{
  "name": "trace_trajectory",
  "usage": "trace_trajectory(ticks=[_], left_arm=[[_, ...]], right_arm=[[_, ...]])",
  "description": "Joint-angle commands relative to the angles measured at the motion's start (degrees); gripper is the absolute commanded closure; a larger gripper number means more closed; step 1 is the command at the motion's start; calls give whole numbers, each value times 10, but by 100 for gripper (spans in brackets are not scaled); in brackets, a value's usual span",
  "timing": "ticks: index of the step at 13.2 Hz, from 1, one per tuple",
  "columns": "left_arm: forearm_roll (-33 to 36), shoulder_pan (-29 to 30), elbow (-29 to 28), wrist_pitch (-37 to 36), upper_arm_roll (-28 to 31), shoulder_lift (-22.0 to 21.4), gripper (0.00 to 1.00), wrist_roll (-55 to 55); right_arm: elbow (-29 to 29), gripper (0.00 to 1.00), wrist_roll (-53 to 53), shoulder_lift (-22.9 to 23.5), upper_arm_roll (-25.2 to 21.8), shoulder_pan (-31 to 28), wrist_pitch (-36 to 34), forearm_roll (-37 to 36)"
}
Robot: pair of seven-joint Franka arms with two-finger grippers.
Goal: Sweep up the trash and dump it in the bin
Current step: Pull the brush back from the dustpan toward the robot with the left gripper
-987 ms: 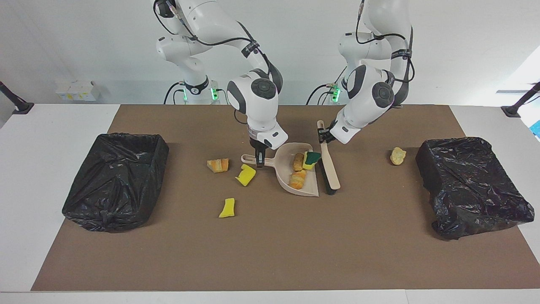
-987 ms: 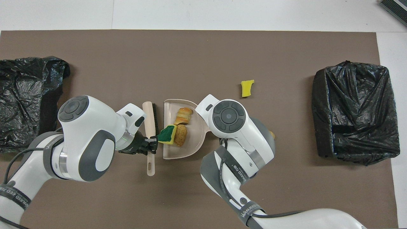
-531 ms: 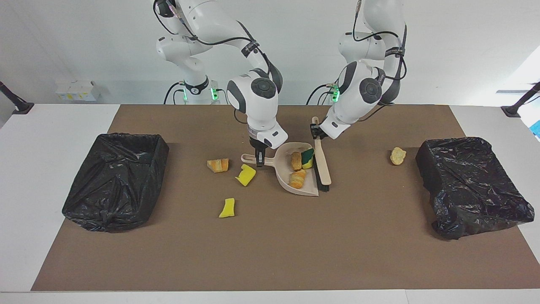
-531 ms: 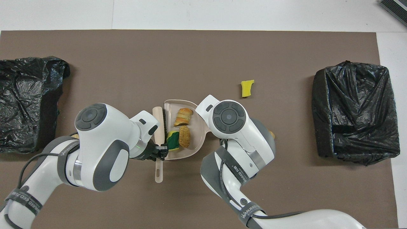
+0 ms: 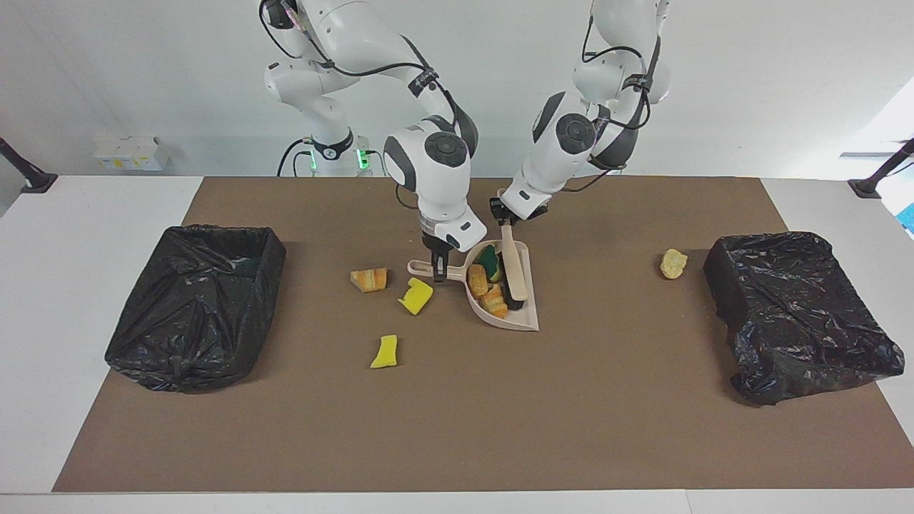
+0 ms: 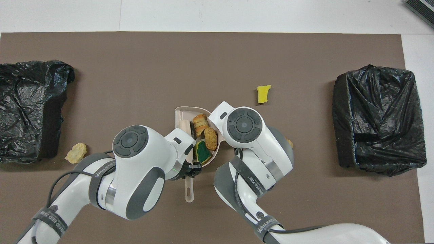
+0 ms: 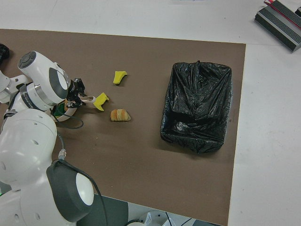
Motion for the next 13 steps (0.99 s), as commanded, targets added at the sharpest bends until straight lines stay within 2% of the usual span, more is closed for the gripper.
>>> trace_trajectory(ticks=[1,4,11,13], left_arm=[[10,14,14,-50,7,-25,100,-4],[52,32,16,-111,6,-82,100,-5],[68,48,16,-184,5,-131,100,-10],[78,49,1,-200,3,-151,100,-11]], right_arm=[[-19,100,7,-17,3,-2,-5,6],[-19,100,7,-17,3,-2,-5,5],[-23,100,7,-19,3,-2,-5,5],[-23,100,7,-19,2,-2,-5,5]])
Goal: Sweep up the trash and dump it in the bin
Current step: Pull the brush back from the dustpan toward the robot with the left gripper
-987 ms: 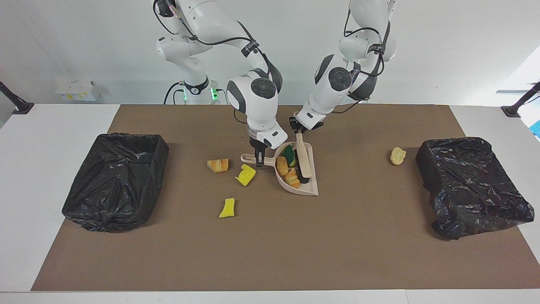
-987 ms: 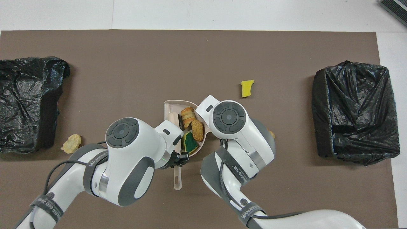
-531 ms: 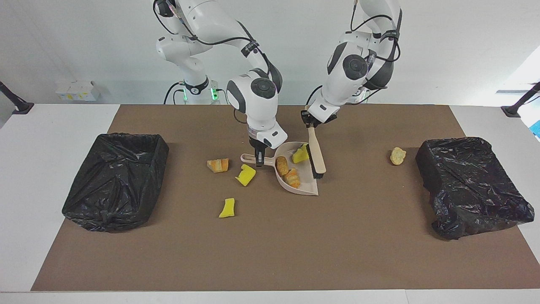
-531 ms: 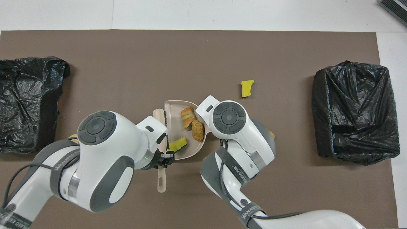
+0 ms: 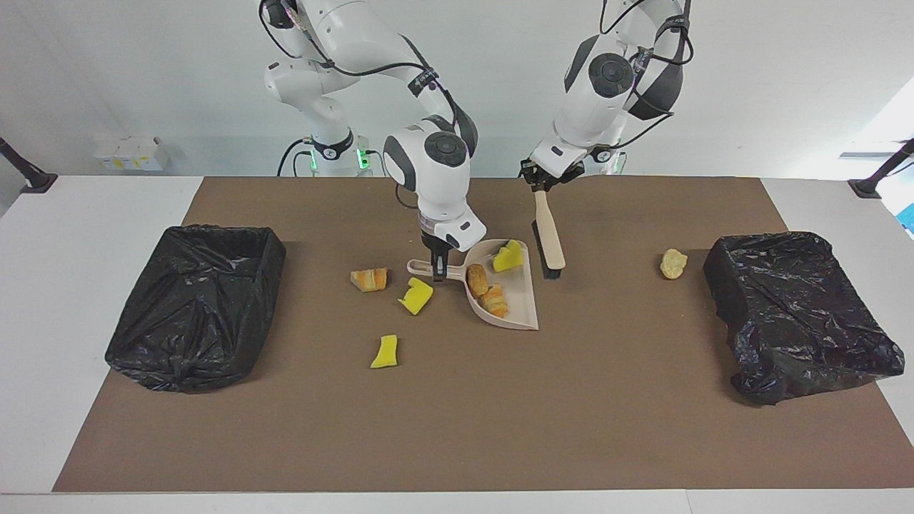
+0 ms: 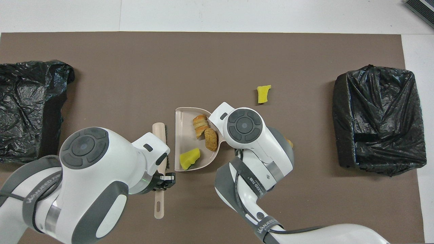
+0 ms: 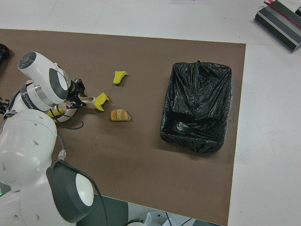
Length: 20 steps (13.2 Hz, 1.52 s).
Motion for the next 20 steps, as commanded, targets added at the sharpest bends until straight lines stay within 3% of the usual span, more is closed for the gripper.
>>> trace_trajectory(ticks=[1,6,10,14,20], left_arm=[[11,6,-39,-10,-7,-47,100,-7],[11,-22,-127,40,-10,-106,100,-8],[12,-32,-162,53,-44,-127,100,-26],[11,-33,-198,90,-95,-134,100,-70],[11,-45,-212,105,-96,-138,100,-82]], right_arm=[[-20,100,7,-18,3,-2,-4,5],[-20,100,7,-18,3,-2,-4,6],[-23,100,7,-20,3,-2,-3,5],[-25,100,7,-21,3,-1,-4,5],[-27,100,6,-22,2,-2,-4,5]])
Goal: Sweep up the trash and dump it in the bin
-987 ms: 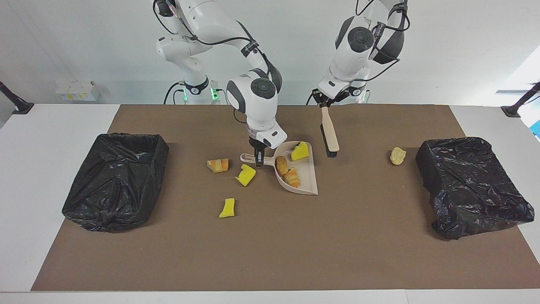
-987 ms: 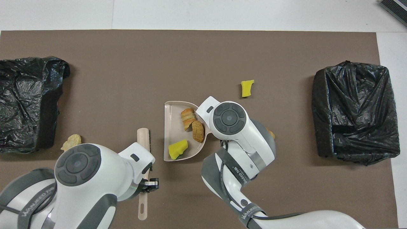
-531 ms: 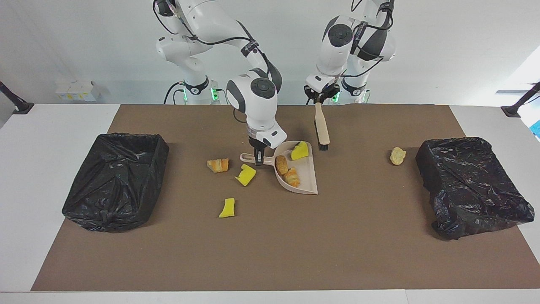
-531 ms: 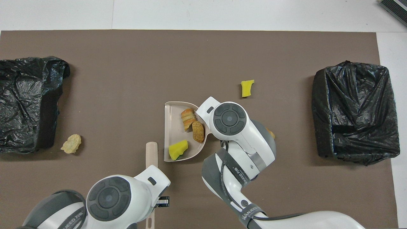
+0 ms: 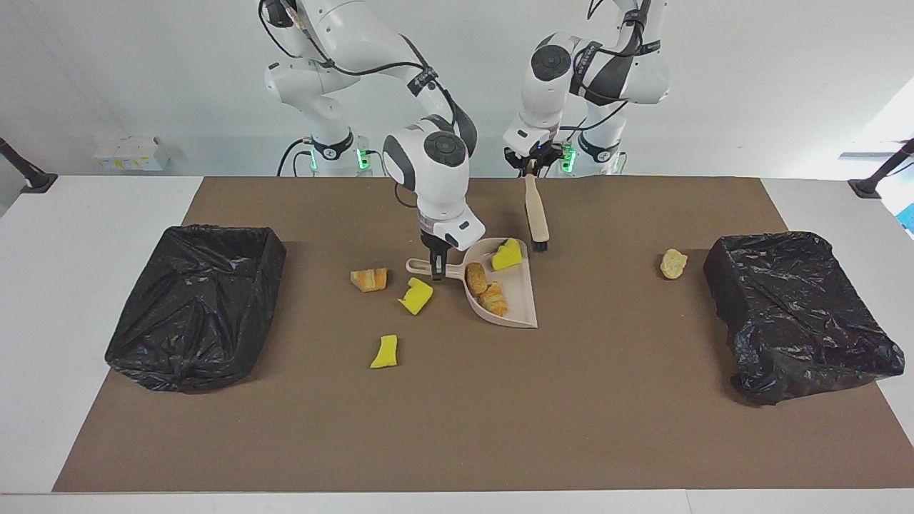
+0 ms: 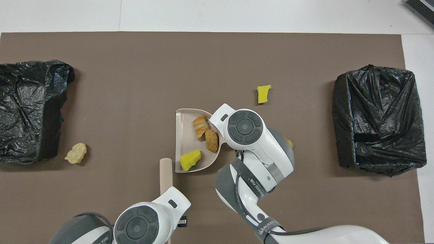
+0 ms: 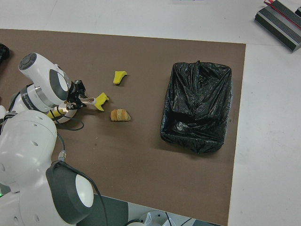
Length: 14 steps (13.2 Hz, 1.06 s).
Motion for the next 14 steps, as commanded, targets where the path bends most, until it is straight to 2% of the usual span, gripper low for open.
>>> trace_trajectory(ticks=[1,5,9,14], left_arm=[[7,-10,-21,15,6,-24,100,-11],[7,-4,-21,16,6,-23,100,-11],[7,-3,-21,19,6,-21,100,-11],[7,-10,-33,38,6,-20,100,-18]], right_arm=[[-20,100,-2,-17,2,-6,-4,5],[-44,100,-64,-38,2,-34,-3,0],[-90,100,-138,-82,2,-77,-6,0],[-108,100,-146,-92,3,-85,5,1]])
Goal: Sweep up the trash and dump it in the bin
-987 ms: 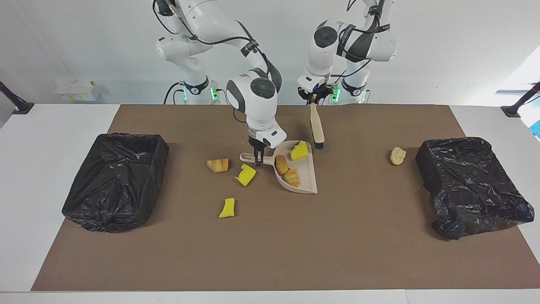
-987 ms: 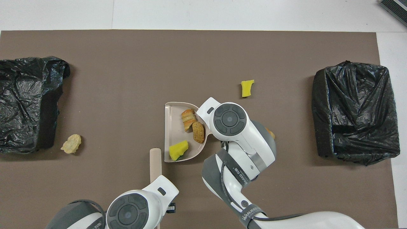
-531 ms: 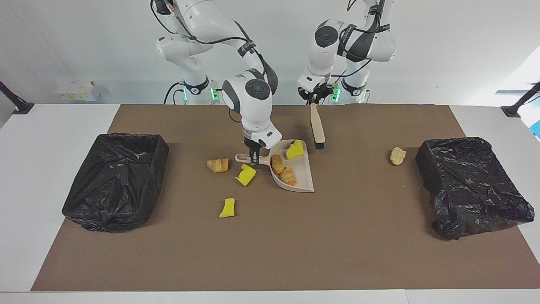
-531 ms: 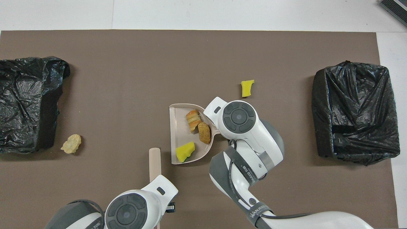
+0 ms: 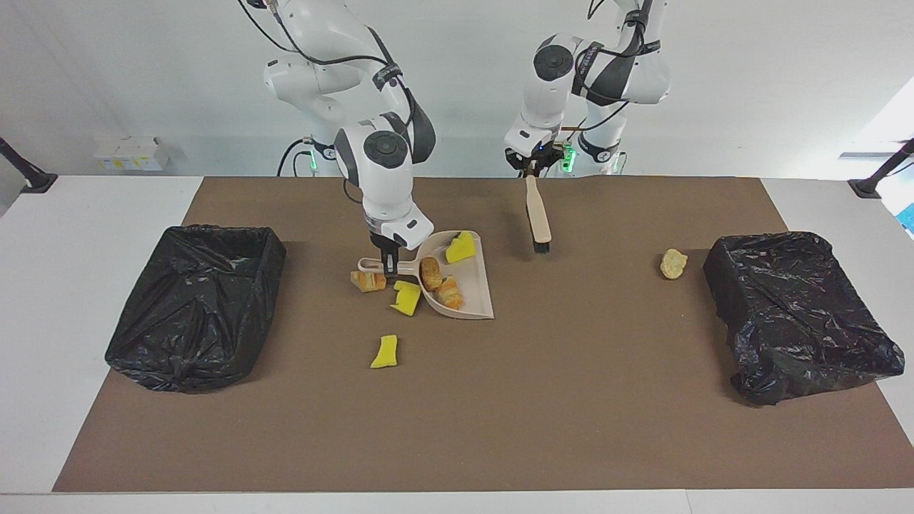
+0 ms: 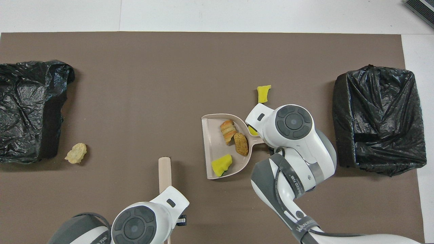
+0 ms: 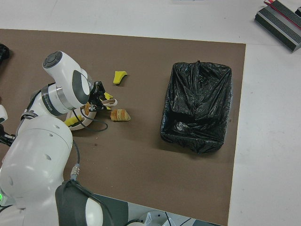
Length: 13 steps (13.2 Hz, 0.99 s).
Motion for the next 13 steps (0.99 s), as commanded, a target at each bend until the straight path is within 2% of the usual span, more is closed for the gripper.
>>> trace_trajectory(ticks=[1,7,10,13], left_arm=[[7,-15,-24,28,3,-15,100,-16],[7,0,-23,17,4,-13,100,-9],[7,-1,8,-74,5,-24,100,-12],[7,0,12,-80,5,-22,100,-11]], right_arm=[[-18,100,-11,-17,4,-4,8,2],[-19,100,-5,-17,5,-3,14,4],[-19,100,-4,-17,5,-3,14,4],[-20,100,-4,-16,5,-3,21,11]])
